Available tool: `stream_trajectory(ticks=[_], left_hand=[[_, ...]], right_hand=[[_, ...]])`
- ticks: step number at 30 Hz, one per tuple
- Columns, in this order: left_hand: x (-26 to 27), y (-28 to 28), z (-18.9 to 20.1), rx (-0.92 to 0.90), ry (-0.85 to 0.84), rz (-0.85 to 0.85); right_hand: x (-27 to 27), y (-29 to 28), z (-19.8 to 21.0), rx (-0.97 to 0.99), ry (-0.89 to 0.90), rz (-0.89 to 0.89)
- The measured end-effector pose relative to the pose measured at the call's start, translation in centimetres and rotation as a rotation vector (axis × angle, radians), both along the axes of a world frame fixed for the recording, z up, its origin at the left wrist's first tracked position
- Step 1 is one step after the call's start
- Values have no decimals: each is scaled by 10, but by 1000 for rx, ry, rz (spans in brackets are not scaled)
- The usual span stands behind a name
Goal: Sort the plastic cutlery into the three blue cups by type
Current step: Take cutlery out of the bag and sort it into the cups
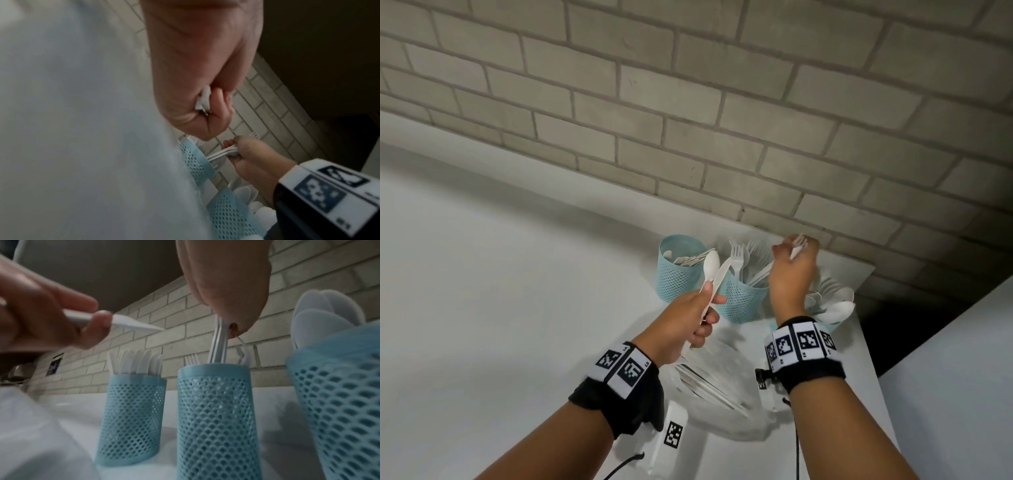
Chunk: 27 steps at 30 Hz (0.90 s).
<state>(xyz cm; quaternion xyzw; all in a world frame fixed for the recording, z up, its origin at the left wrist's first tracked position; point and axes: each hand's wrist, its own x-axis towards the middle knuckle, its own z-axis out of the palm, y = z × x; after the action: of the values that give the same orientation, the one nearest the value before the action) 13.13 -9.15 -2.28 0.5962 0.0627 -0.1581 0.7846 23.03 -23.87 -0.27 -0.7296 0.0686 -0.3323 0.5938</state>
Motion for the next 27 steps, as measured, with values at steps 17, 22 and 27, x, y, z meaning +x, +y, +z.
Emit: stream_trajectory(ticks=[17,22,27], left_hand=[[-7,1,0,-129,-9,27],[-14,-2,3,-104,-18,11],[-19,1,2,-40,-33,17]], right_hand=[[-40,17,9,-459,131,342],[-60,22,7,-227,425,637],[-65,20,2,-110,453,672]])
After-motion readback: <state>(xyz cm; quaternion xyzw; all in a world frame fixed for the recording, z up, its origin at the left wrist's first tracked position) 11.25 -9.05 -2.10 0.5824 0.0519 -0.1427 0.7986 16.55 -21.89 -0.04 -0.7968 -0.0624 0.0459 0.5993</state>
